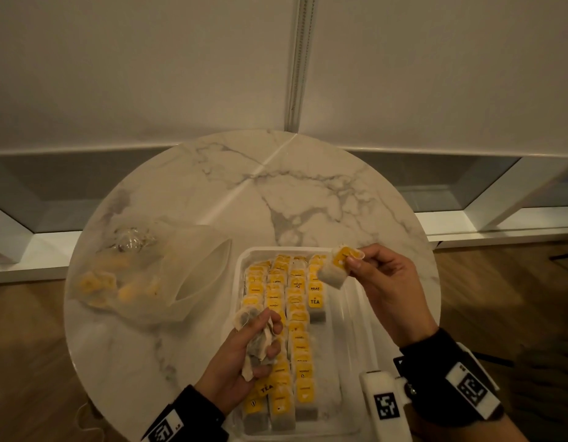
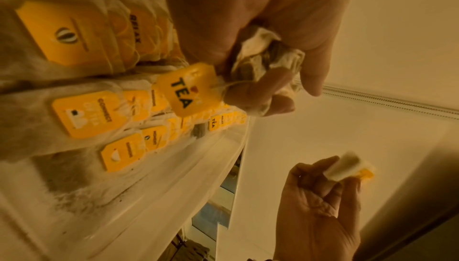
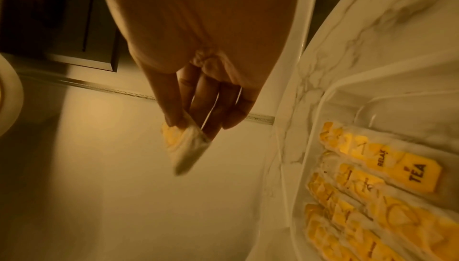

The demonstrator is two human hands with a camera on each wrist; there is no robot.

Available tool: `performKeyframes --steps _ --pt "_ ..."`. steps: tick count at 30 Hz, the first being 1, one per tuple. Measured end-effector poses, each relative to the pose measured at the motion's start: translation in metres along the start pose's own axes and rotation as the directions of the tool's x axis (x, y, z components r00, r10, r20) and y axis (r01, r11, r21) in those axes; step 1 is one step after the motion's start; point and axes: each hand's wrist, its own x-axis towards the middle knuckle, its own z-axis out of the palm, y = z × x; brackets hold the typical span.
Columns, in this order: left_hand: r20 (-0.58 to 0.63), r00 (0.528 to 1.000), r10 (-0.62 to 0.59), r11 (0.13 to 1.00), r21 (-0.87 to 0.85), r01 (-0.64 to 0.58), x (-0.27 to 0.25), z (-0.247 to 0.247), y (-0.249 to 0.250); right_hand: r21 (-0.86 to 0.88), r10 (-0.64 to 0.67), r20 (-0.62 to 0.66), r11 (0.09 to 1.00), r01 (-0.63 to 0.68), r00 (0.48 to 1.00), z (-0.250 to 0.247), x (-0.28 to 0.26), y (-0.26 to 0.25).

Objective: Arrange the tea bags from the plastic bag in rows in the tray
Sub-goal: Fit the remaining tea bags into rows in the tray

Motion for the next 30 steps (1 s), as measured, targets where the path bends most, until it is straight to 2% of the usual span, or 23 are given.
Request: performKeyframes --steps 3,6,8,10,13,15,19,26,30 --pt "0.005 1.0 0.002 1.0 0.005 -0.002 -0.001 -0.001 0.001 -0.119 0.032 0.004 0.992 -0.031 0.999 0.0 0.001 0.003" --pt "0.005 1.0 -0.003 1.0 0.0 0.003 -0.001 -0.003 0.001 -0.407 0.129 0.064 0.909 -0.092 0.99 -0.008 0.005 0.018" --pt "0.005 1.0 -0.005 1.0 -0.003 0.005 0.0 -0.003 0.001 -0.626 0.196 0.122 0.776 -0.077 0.973 -0.015 0.007 0.028" --pt "0.005 1.0 -0.007 1.0 -0.004 0.007 -0.001 -0.003 0.001 -0.8 0.259 0.182 0.6 -0.011 0.949 -0.017 0.009 0.034" --pt "0.0 1.0 -0.006 1.0 -0.012 0.006 -0.001 -0.004 0.001 -0.924 0.411 0.233 0.376 0.069 0.881 -0.012 0.016 0.037" --pt "-0.002 1.0 -0.004 1.0 -0.006 0.004 -0.001 -0.005 0.002 -0.953 0.511 0.213 0.297 0.062 0.832 -0.007 0.021 0.041" --pt "-0.001 1.0 0.006 1.0 0.001 -0.006 -0.001 -0.006 0.002 -0.962 0.6 0.187 0.274 0.02 0.778 0.002 0.031 0.05" --pt "0.0 1.0 0.026 0.999 0.018 -0.026 -0.002 -0.008 0.003 -0.994 0.539 0.11 0.08 0.08 0.835 0.011 0.038 0.051" --pt "0.0 1.0 0.023 1.0 0.018 -0.023 -0.001 -0.007 0.003 -0.986 0.575 0.115 0.165 0.023 0.81 0.009 0.045 0.054"
